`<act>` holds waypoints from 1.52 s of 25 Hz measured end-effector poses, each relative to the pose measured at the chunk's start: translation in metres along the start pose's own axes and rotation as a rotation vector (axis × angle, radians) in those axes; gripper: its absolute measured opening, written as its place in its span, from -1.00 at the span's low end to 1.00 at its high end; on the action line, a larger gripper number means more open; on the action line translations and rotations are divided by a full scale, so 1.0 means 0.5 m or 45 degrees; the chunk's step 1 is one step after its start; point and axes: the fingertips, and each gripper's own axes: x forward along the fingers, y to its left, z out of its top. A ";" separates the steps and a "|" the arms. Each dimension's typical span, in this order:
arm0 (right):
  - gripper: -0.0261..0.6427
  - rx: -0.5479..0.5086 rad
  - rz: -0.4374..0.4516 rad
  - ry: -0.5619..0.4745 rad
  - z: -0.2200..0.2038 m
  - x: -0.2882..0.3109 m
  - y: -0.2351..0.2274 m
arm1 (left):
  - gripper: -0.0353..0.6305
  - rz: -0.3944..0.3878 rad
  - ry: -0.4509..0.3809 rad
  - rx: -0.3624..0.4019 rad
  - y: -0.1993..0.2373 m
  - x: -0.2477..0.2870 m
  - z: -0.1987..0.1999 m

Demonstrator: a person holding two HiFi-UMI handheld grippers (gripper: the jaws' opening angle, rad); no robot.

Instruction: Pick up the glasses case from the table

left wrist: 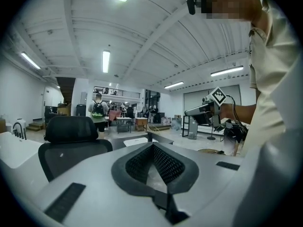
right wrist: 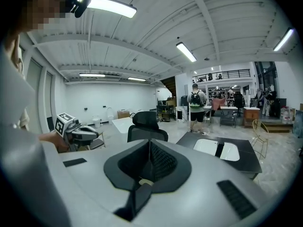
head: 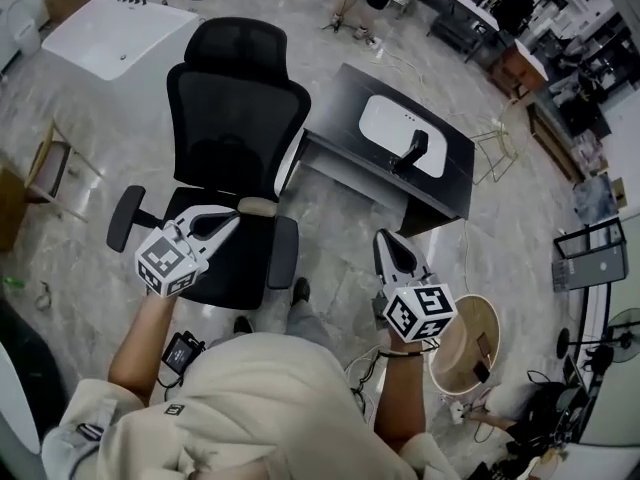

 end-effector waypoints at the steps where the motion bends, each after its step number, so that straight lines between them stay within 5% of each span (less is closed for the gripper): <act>1: -0.84 0.005 0.015 0.003 -0.001 0.022 -0.010 | -0.85 0.012 0.010 -0.001 0.013 0.008 -0.004; 10: -0.84 0.016 0.236 0.061 0.018 0.236 -0.096 | -0.85 0.162 0.106 -0.067 0.118 0.102 -0.028; 20: -0.84 0.008 0.362 0.138 0.024 0.398 -0.136 | -0.85 0.186 0.235 -0.110 0.208 0.187 -0.093; 38: -0.84 0.084 0.350 0.367 -0.148 0.492 -0.222 | -0.84 0.088 0.541 -0.274 0.347 0.341 -0.436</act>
